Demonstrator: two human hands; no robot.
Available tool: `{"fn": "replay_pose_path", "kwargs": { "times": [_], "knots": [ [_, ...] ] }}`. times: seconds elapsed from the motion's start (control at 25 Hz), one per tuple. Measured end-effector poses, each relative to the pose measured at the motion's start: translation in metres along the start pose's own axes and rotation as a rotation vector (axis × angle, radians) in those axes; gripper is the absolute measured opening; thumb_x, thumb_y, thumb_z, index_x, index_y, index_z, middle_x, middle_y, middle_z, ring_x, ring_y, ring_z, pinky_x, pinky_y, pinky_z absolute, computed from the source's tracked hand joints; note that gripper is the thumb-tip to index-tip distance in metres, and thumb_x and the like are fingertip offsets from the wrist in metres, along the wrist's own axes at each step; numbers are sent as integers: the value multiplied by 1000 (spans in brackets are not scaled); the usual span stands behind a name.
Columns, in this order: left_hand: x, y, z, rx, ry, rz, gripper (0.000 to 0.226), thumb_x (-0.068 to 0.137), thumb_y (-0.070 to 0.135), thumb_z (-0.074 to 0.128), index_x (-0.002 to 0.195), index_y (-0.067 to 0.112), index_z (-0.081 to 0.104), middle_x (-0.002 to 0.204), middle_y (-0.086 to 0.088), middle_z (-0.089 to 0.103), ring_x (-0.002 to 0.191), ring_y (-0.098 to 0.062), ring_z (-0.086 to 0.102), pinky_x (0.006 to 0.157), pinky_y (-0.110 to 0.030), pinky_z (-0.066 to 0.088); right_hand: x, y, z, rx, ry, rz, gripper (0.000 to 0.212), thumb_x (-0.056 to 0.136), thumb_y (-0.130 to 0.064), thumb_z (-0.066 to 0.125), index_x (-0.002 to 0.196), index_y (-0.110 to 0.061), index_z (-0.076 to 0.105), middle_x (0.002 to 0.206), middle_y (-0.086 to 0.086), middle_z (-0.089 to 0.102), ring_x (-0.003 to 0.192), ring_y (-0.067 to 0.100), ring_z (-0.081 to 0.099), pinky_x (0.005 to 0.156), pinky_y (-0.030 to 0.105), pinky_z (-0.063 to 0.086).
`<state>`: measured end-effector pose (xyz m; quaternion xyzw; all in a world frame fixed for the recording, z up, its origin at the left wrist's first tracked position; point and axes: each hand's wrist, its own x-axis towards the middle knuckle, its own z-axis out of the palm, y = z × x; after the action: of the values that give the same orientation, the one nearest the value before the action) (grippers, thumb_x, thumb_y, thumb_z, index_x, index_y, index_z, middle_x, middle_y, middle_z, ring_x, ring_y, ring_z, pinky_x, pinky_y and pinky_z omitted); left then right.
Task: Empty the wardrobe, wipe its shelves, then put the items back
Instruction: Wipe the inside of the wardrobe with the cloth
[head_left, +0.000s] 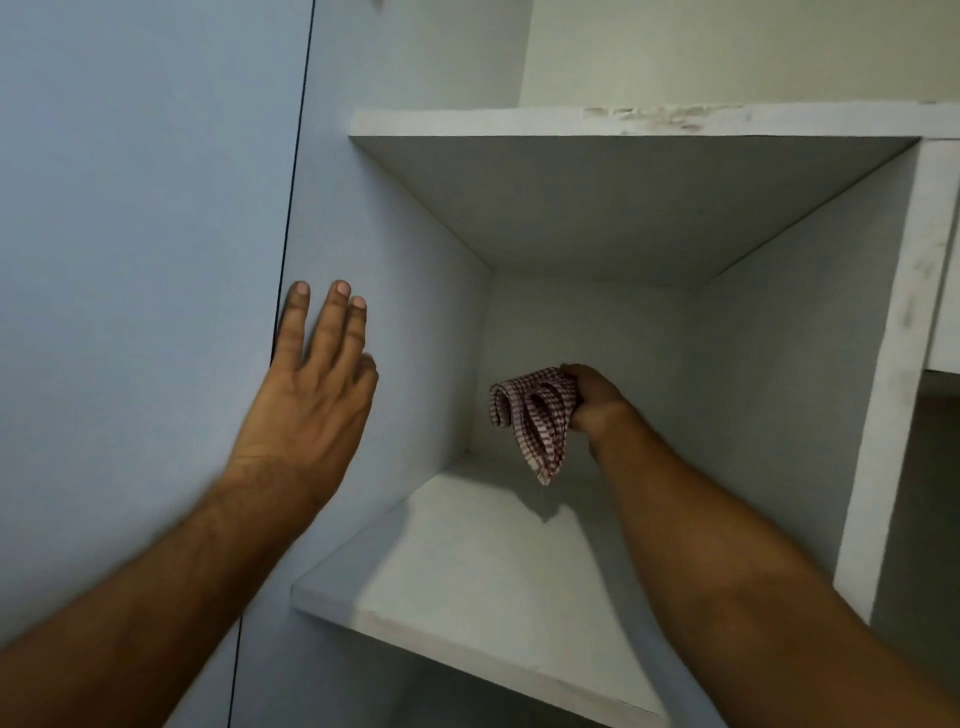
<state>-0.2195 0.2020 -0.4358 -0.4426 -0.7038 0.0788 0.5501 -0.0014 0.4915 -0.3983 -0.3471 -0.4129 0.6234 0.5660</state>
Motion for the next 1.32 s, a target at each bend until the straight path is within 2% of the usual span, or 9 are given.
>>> {"fn": "replay_pose_path", "kwargs": {
  "times": [0.16,0.28,0.44,0.6,0.72,0.92,1.04,1.2,1.32],
  "knots": [
    [-1,0,-2,-3,12,-6,80,100,55,34,159,11,2,155,-37,-26,141,-59,-27,110,-75,-14,-34,-37,14,-219,429,-369,28,104,-16,47,127,-2,56,118,10,62,115,32,62,89,33,53],
    [-1,1,-4,-5,15,-1,77,101,53,33,160,12,4,156,-37,-24,141,-59,-26,111,-74,-12,-53,-52,30,-527,556,-683,36,106,-15,40,139,-4,51,138,14,57,127,31,54,99,30,43],
    [-1,2,-2,5,24,-6,77,101,53,35,159,11,7,157,-37,-23,142,-59,-24,111,-74,-13,-45,-29,36,-925,449,-707,41,106,-12,36,145,-4,47,147,13,50,133,31,49,106,31,38],
    [1,1,0,16,25,1,81,99,56,36,159,11,5,156,-37,-24,142,-59,-25,110,-75,-13,-6,71,-4,-1492,-10,-216,53,105,-33,40,148,-2,40,156,15,39,140,33,42,117,42,33],
    [0,3,0,14,31,-2,79,100,54,35,159,11,7,156,-36,-23,142,-59,-24,111,-75,-12,6,113,-29,-1783,-91,-229,59,107,-42,31,151,-3,35,159,17,31,146,32,31,120,41,23],
    [2,4,2,21,46,0,80,98,56,39,159,13,11,158,-35,-21,144,-57,-23,112,-75,-10,37,133,-17,-1892,-120,-333,66,101,-51,24,153,-11,34,160,13,29,150,31,24,123,52,6],
    [3,7,6,36,46,-12,79,98,57,38,159,15,11,158,-35,-22,143,-57,-24,112,-75,-11,80,176,18,-1882,-343,-328,65,93,-63,24,126,-20,61,138,6,60,133,27,51,119,45,24],
    [3,5,6,53,51,-8,79,97,58,36,159,19,9,158,-33,-24,144,-55,-25,112,-74,-9,59,165,37,-1975,-431,-396,69,91,-60,30,145,-21,48,157,8,38,145,30,32,121,51,13],
    [4,6,6,80,34,-8,81,96,62,34,160,20,8,158,-34,-24,144,-56,-24,112,-74,-10,68,129,-39,-1981,-214,-408,57,77,-50,57,127,-23,58,140,6,56,131,28,52,111,42,38]
  ]
}}
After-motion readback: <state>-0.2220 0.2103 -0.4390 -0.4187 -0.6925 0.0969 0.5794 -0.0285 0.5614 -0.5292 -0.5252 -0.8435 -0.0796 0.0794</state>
